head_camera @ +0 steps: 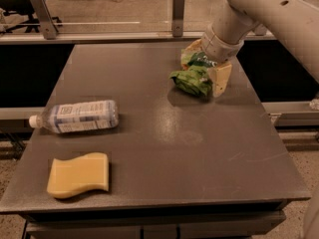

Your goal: Move green rice chip bag near blue plastic bottle

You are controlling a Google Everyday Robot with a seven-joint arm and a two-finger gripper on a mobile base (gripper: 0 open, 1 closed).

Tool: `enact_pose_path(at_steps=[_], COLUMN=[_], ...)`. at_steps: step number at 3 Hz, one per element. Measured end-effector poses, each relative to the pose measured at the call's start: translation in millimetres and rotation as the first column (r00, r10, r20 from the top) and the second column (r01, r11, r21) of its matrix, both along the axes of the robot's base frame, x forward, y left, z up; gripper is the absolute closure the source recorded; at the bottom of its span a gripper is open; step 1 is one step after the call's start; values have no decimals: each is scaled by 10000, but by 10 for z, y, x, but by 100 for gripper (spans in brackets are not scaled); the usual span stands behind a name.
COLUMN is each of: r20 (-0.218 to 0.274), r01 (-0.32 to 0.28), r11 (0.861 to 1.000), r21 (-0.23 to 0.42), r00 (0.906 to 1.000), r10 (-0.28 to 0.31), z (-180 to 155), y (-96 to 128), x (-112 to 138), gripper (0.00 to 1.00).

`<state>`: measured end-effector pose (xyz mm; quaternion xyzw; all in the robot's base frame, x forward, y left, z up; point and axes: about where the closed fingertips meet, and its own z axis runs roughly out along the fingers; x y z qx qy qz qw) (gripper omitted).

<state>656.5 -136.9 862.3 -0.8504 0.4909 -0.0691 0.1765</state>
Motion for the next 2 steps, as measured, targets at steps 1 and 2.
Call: enact_pose_path(at_steps=[1,2], r20=[-262,-309], r01=[-324,-371], r11=[9994,9993], r21=[83,89], r00=[9991,9988], r10=[326,374], z=[-186,-172], y=[111,119], x=[23,19], gripper=[39,63])
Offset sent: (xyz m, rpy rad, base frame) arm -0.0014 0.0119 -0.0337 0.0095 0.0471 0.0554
